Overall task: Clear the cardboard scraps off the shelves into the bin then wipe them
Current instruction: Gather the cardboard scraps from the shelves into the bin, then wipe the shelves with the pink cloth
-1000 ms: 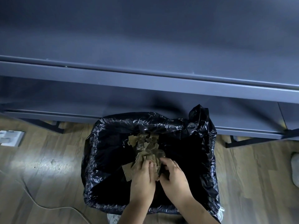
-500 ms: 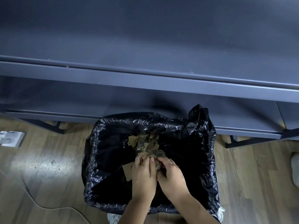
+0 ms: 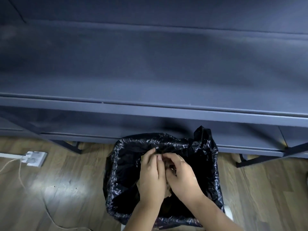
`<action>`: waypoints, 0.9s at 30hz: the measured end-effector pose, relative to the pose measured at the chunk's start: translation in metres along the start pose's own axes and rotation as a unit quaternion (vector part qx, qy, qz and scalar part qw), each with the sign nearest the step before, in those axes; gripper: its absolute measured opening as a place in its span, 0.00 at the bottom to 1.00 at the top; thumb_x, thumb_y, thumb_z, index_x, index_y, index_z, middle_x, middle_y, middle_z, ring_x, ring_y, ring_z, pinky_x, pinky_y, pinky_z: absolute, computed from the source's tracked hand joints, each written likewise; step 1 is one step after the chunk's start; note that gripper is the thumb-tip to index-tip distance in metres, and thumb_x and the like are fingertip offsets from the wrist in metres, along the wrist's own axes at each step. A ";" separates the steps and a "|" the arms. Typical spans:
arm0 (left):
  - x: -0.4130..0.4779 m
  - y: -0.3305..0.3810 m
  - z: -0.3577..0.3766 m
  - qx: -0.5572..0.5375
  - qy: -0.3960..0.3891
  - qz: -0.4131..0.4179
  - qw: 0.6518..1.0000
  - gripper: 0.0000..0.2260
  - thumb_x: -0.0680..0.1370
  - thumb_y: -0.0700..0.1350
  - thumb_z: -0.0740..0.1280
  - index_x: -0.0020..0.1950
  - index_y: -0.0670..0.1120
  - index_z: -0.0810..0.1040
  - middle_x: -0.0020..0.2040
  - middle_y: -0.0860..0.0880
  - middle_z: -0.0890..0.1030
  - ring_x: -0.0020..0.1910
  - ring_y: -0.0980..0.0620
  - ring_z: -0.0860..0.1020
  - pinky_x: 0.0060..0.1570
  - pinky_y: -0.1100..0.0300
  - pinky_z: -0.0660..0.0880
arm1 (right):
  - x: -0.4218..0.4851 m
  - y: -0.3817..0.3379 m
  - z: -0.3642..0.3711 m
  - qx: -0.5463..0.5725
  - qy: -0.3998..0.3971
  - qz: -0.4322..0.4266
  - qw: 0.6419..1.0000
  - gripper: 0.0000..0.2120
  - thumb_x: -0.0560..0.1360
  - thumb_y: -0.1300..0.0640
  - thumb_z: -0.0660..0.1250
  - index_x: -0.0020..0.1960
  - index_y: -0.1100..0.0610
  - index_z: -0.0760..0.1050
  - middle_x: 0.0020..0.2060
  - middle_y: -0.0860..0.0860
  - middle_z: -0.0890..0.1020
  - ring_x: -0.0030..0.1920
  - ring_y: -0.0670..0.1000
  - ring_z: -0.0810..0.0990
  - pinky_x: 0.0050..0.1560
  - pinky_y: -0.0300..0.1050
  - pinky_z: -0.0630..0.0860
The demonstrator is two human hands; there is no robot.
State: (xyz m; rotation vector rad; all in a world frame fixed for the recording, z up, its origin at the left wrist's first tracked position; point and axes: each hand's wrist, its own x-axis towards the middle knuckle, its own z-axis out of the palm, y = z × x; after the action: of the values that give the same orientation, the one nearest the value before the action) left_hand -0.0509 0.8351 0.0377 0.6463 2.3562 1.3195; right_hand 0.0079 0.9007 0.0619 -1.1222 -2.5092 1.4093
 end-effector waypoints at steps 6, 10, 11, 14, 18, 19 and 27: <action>-0.005 0.094 -0.056 -0.043 0.065 0.100 0.992 0.28 0.72 0.59 0.47 0.53 0.43 0.77 0.55 0.61 0.71 0.50 0.69 0.71 0.52 0.84 0.61 | -0.028 -0.084 -0.064 0.000 0.040 -0.112 0.993 0.21 0.74 0.67 0.58 0.64 0.54 0.71 0.59 0.47 0.77 0.57 0.42 0.73 0.54 0.22 0.65; -0.010 0.157 -0.083 -0.066 0.117 0.168 0.977 0.09 0.76 0.53 0.52 0.48 0.54 0.70 0.52 0.68 0.68 0.50 0.79 0.69 0.50 0.83 0.64 | -0.050 -0.134 -0.115 -0.003 0.063 -0.204 0.977 0.19 0.75 0.65 0.58 0.64 0.53 0.70 0.59 0.47 0.77 0.60 0.46 0.74 0.57 0.32 0.69; -0.011 0.175 -0.087 -0.065 0.131 0.191 0.971 0.08 0.76 0.51 0.52 0.46 0.55 0.70 0.52 0.67 0.68 0.50 0.79 0.68 0.49 0.84 0.63 | -0.054 -0.144 -0.129 0.000 0.068 -0.220 0.973 0.19 0.76 0.64 0.58 0.64 0.53 0.70 0.59 0.47 0.77 0.61 0.46 0.74 0.57 0.33 0.69; -0.013 0.228 -0.092 -0.084 0.157 0.243 0.954 0.09 0.77 0.47 0.51 0.43 0.59 0.68 0.52 0.65 0.69 0.50 0.78 0.69 0.48 0.84 0.62 | -0.066 -0.168 -0.173 0.018 0.095 -0.270 0.958 0.18 0.76 0.65 0.57 0.63 0.53 0.70 0.58 0.47 0.77 0.59 0.46 0.75 0.58 0.39 0.73; -0.014 0.294 -0.079 -0.092 0.186 0.307 0.929 0.08 0.78 0.50 0.51 0.48 0.55 0.68 0.51 0.66 0.70 0.51 0.76 0.69 0.49 0.82 0.64 | -0.079 -0.183 -0.236 0.036 0.125 -0.319 0.939 0.19 0.74 0.67 0.55 0.62 0.53 0.71 0.56 0.48 0.79 0.54 0.48 0.78 0.56 0.48 0.76; -0.013 0.310 -0.073 -0.089 0.194 0.319 0.923 0.09 0.77 0.53 0.50 0.49 0.56 0.68 0.51 0.67 0.69 0.51 0.75 0.69 0.50 0.82 0.64 | -0.081 -0.184 -0.253 0.039 0.127 -0.328 0.935 0.19 0.74 0.67 0.55 0.61 0.53 0.71 0.55 0.48 0.79 0.54 0.48 0.79 0.56 0.47 0.76; 0.002 0.430 0.013 -0.076 0.177 0.340 0.920 0.28 0.72 0.58 0.45 0.57 0.43 0.74 0.55 0.61 0.69 0.56 0.54 0.75 0.55 0.62 0.73 | -0.072 -0.156 -0.397 0.035 0.150 -0.343 0.927 0.22 0.69 0.58 0.51 0.60 0.52 0.72 0.53 0.44 0.80 0.52 0.46 0.79 0.54 0.45 0.77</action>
State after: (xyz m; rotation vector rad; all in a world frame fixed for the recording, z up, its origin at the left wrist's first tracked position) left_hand 0.0459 1.0424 0.4023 1.3581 2.3438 2.0332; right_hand 0.1212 1.0927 0.4321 -0.3310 -2.2574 1.0220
